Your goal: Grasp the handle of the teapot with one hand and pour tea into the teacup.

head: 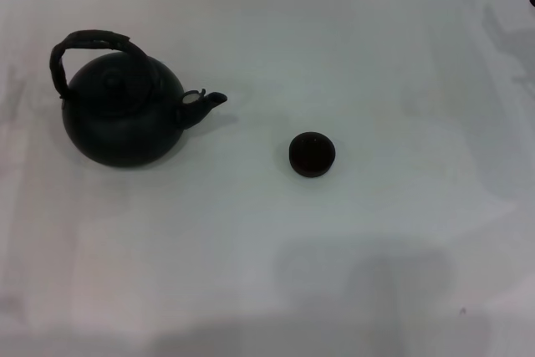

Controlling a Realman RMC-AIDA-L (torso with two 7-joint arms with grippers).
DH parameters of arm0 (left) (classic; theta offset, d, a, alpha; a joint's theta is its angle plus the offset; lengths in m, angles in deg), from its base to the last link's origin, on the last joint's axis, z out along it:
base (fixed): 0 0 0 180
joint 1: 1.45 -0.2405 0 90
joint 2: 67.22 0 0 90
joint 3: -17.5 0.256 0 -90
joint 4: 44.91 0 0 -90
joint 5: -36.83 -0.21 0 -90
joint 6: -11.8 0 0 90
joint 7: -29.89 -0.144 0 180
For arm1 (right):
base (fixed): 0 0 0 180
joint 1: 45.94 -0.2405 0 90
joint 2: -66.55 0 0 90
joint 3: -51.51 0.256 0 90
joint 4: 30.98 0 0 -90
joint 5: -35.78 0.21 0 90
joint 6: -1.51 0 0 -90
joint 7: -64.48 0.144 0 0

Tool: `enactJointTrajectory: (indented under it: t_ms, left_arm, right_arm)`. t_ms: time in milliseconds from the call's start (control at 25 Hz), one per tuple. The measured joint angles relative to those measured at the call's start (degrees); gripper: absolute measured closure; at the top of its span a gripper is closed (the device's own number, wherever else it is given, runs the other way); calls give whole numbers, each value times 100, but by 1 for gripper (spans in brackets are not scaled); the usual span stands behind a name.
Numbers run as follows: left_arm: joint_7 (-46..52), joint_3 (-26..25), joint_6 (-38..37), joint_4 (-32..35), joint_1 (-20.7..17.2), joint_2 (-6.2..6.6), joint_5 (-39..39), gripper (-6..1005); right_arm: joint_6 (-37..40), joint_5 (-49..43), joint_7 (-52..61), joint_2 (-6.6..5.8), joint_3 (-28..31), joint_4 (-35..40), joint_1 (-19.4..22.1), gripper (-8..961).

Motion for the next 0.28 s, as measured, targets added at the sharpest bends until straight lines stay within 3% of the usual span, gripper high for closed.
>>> enactJointTrajectory:
  t_ms: [280]
  left_arm:
    - [159, 0, 22, -4, 70, -7, 73, 123]
  right_arm:
    - [144, 0, 3, 0, 0, 2, -49, 97]
